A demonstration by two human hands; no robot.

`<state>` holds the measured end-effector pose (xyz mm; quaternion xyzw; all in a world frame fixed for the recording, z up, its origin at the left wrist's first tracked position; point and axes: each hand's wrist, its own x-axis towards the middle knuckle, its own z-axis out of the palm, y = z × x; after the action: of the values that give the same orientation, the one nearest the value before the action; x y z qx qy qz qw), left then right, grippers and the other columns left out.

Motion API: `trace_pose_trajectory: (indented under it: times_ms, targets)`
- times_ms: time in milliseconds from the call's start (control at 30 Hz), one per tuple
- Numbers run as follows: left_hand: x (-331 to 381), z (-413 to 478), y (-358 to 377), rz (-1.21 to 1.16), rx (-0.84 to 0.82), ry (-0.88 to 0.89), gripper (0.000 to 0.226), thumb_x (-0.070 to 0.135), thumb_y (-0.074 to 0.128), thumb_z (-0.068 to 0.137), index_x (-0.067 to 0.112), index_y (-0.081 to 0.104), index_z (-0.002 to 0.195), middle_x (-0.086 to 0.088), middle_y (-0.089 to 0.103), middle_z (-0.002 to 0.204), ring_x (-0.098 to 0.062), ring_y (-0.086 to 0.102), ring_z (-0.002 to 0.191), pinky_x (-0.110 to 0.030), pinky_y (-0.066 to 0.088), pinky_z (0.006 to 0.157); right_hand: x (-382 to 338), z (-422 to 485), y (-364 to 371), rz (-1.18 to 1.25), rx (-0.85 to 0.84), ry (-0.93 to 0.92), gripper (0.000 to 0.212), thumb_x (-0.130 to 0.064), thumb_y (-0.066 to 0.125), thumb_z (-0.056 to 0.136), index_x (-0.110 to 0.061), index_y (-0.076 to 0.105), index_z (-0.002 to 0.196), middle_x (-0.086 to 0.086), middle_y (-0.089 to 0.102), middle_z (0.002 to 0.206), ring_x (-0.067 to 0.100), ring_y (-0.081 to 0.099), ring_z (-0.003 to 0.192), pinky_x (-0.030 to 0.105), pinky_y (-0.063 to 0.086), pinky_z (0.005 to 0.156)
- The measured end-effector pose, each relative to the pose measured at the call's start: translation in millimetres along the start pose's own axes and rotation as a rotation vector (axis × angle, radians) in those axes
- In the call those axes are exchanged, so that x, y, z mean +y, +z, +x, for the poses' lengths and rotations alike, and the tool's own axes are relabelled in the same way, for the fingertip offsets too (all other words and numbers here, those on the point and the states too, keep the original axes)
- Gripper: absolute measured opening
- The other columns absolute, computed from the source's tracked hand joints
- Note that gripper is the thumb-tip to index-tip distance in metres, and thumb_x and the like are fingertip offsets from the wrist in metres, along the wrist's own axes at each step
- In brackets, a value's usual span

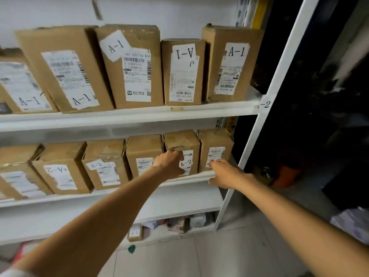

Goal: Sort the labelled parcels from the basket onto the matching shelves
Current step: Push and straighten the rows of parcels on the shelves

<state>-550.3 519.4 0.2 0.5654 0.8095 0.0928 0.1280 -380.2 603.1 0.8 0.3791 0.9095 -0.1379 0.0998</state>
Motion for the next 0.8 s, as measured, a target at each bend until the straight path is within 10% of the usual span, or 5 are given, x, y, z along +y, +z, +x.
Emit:
trace_pose_trajectory:
  times_ms: [267,367,533,633,800]
  targets:
    - [-15,75,22,0.034,0.024,0.004,0.044,0.021,0.070,0.084,0.018,0.055,0.125,-0.005,0.062,0.121,-0.021,0.064,0.099,-0.033,0.056,0.078,44,72,-5,0.068,-0.009,0.056,0.045,-0.020,0.062,0.090,-0.010,0.047,0.131,0.011,0.047,0.132,0.027,0.051,0.116,0.030,0.041,0.085]
    - [-22,99,28,0.045,0.108,0.025,0.047,0.012,0.067,0.085,0.020,0.051,0.129,-0.005,0.058,0.123,-0.022,0.061,0.101,-0.031,0.054,0.080,53,102,-9,0.134,0.081,0.081,0.061,-0.012,0.062,0.090,-0.008,0.034,0.144,0.017,0.035,0.148,0.030,0.032,0.138,0.036,0.033,0.106]
    - [-31,126,40,0.179,0.117,0.019,0.081,0.008,0.064,0.086,0.027,0.019,0.151,-0.010,0.018,0.154,-0.031,0.018,0.141,-0.046,0.027,0.113,62,129,-4,0.137,0.204,0.057,0.089,-0.006,0.064,0.088,-0.019,0.006,0.155,0.015,0.005,0.160,0.031,0.011,0.147,0.035,0.021,0.114]
    - [-35,140,53,0.128,0.055,-0.001,0.091,0.001,0.057,0.090,0.042,0.002,0.150,0.005,-0.007,0.161,-0.033,-0.013,0.146,-0.068,0.000,0.108,81,152,9,-0.092,0.260,-0.013,0.099,-0.022,0.071,0.084,-0.031,0.001,0.154,0.010,0.007,0.160,0.037,0.012,0.144,0.048,0.019,0.117]
    - [-28,151,68,0.116,0.070,0.029,0.090,0.003,0.051,0.094,0.044,-0.011,0.144,0.004,-0.013,0.160,-0.032,-0.019,0.145,-0.069,-0.001,0.109,106,166,28,-0.019,0.363,-0.023,0.073,-0.008,0.055,0.094,-0.034,0.018,0.152,0.007,0.018,0.159,0.038,0.017,0.143,0.049,0.018,0.117]
